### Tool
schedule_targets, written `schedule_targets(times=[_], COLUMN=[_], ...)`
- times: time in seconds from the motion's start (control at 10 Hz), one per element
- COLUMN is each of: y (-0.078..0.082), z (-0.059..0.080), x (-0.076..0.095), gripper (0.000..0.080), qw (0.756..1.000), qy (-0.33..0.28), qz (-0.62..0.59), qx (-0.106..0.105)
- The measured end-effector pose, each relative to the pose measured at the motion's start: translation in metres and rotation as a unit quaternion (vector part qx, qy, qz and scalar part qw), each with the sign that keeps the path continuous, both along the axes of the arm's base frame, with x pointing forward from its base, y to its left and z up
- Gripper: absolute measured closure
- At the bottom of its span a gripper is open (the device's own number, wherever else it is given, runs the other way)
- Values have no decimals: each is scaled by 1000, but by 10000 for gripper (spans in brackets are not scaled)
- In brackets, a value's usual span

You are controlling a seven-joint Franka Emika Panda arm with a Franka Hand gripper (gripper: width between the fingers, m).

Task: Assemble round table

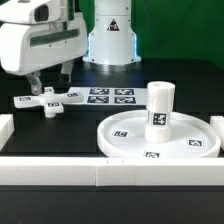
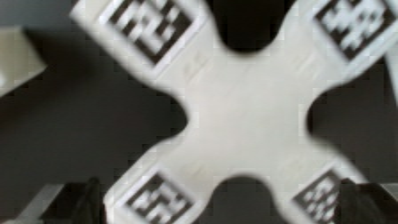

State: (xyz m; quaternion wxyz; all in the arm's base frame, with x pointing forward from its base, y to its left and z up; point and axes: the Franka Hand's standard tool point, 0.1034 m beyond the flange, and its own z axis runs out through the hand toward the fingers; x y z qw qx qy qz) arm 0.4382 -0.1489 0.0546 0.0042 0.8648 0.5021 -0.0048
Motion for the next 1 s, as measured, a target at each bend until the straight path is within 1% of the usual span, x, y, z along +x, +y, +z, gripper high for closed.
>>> schedule_targets(times=[0.1,0.4,1.0], y=[-2,-3,-3], z=[-3,-14,-14], x=[-6,-11,-8], gripper=[151,151,151], qw=[1000,1000,1000], qy=[2,9,8], qz=[-4,-5,-3], qx=[0,1,1])
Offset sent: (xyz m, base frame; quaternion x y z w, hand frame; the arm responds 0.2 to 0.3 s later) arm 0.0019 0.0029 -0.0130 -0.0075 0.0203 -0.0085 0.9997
